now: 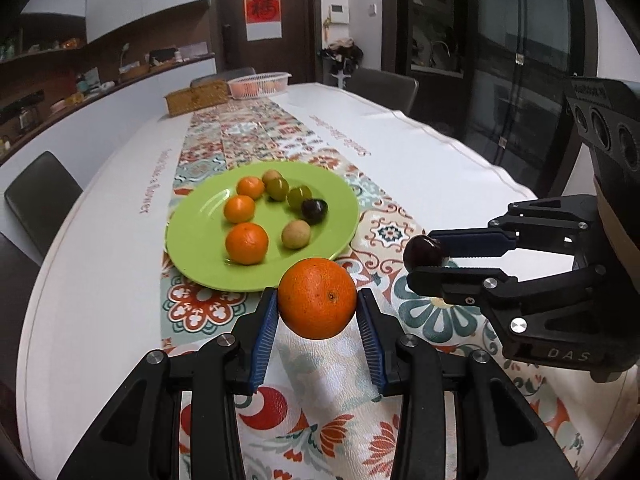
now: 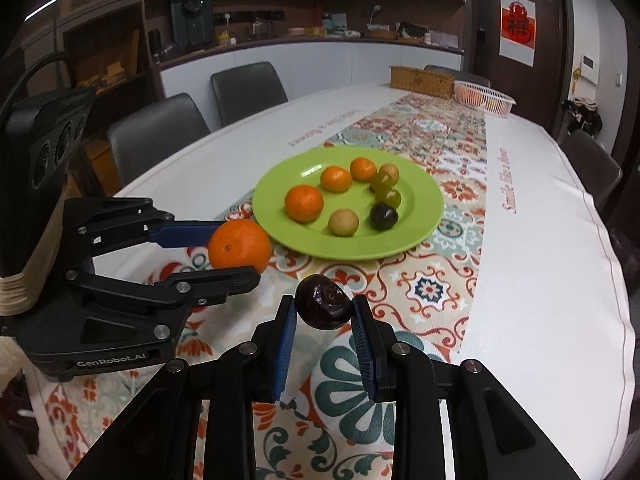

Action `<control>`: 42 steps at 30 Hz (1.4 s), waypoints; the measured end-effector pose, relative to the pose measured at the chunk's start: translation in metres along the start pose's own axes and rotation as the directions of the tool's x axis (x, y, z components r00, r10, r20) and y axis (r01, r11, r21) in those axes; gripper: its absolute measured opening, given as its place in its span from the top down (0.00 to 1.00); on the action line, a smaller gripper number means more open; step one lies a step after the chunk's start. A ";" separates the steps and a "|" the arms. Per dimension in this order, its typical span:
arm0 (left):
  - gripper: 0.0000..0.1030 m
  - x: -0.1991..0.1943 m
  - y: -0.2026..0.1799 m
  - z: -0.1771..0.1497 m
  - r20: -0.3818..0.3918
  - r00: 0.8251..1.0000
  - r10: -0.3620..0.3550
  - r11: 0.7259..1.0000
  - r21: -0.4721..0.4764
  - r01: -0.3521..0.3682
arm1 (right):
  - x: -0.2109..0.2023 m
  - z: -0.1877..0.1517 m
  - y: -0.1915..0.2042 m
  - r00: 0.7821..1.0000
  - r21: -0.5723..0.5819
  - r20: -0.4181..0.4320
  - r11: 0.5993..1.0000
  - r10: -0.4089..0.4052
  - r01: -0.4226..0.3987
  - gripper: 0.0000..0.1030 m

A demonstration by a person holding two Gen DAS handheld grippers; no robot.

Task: Organize fruits
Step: 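Carry the orange with the left gripper while the right gripper carries the dark brown fruit over the plate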

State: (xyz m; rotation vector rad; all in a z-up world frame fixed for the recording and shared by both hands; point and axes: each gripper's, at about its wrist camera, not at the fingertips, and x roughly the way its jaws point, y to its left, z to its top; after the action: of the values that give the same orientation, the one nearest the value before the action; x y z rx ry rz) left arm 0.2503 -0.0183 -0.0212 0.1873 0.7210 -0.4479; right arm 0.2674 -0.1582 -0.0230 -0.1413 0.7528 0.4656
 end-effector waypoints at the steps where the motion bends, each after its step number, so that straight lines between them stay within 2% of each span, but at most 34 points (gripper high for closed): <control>1: 0.62 -0.005 0.000 0.000 0.008 1.000 0.007 1.000 -0.005 -0.007 | -0.002 0.002 0.001 1.000 0.000 0.008 1.000 0.000 0.000 0.72; 9: 0.62 -0.026 0.007 0.007 0.063 0.997 0.044 0.998 -0.038 -0.041 | -0.019 0.014 0.006 0.998 0.015 0.069 1.000 -0.011 0.010 0.71; 19: 0.62 -0.035 0.023 0.022 0.109 0.989 0.096 0.994 -0.066 -0.089 | -0.018 0.035 0.008 0.993 0.022 0.116 0.999 -0.029 0.027 0.71; 34: 0.62 -0.014 0.050 0.042 0.094 0.989 0.117 0.990 -0.084 -0.109 | 0.009 0.066 0.002 0.992 0.020 0.122 0.999 -0.043 0.041 0.71; 40: 0.62 0.001 0.060 0.049 0.071 0.991 0.114 0.990 -0.088 -0.108 | 0.024 0.077 -0.004 0.994 0.023 0.102 0.999 -0.049 0.047 0.71; 42: 0.62 0.008 0.064 0.051 0.058 0.994 0.093 0.992 -0.096 -0.087 | 0.031 0.081 -0.008 0.995 0.027 0.090 0.999 -0.049 0.047 0.71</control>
State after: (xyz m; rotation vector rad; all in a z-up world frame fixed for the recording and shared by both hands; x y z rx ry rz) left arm 0.3156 0.0196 0.0121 0.1172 0.6678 -0.3317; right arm 0.3407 -0.1309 0.0140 -0.1143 0.6649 0.4141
